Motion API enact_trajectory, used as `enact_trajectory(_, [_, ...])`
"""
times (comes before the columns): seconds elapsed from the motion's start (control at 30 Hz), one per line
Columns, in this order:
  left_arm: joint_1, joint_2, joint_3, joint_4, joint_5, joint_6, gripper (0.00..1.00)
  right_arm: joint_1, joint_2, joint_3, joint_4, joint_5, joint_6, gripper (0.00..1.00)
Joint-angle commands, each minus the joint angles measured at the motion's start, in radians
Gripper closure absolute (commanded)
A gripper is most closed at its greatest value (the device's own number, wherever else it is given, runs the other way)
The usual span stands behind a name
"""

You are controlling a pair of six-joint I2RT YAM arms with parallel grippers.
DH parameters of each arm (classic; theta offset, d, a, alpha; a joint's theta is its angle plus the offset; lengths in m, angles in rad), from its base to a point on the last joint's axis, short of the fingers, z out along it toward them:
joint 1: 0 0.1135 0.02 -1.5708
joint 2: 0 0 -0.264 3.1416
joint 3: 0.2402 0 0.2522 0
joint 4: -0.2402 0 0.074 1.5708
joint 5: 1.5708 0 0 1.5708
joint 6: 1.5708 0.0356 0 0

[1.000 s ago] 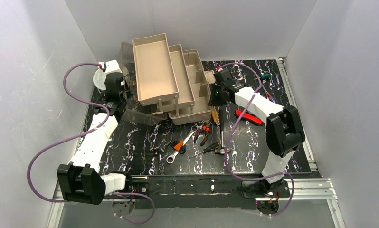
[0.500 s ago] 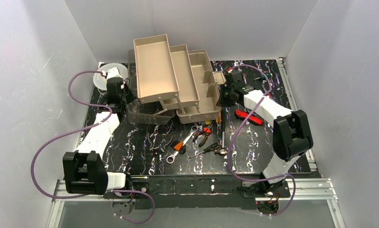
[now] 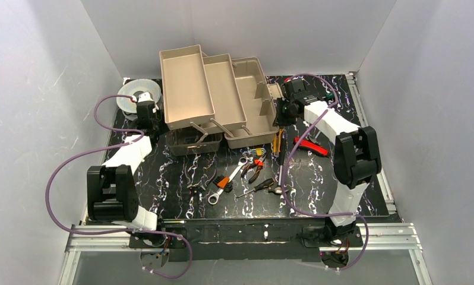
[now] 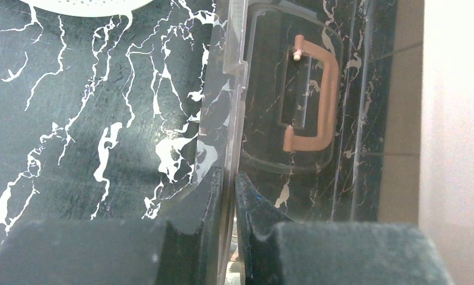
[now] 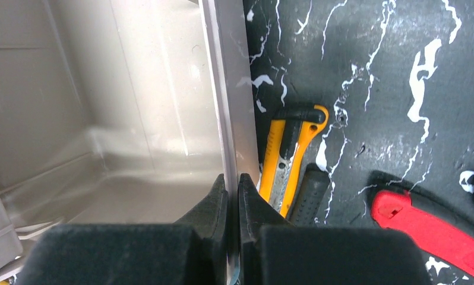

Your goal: Pack the tool kit

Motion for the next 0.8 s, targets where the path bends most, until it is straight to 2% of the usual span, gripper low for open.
enact_trajectory(0.0, [-0.029, 0.02, 0.016, 0.027, 0.192, -0.063, 1.0, 0.029, 0.045, 0.106, 0.051, -0.155, 0.137, 0.99])
enact_trajectory(0.2, [-0.029, 0.041, -0.035, 0.075, 0.199, -0.071, 1.0, 0.027, -0.007, -0.031, 0.112, -0.134, 0.157, 0.99])
enact_trajectory(0.47, [-0.028, 0.087, -0.077, 0.136, 0.286, -0.098, 0.99, 0.027, -0.153, -0.273, 0.216, -0.121, 0.192, 0.99])
enact_trajectory(0.6, [-0.016, 0.07, -0.09, 0.143, 0.29, -0.115, 0.85, 0.034, -0.19, -0.324, 0.243, -0.143, 0.202, 0.99])
enact_trajectory(0.7, [0.004, 0.042, -0.102, 0.146, 0.293, -0.142, 0.68, 0.041, -0.198, -0.325, 0.24, -0.148, 0.203, 0.99])
enact_trajectory(0.77, [0.034, 0.015, -0.117, 0.153, 0.292, -0.165, 0.61, 0.042, -0.197, -0.319, 0.239, -0.155, 0.203, 0.99])
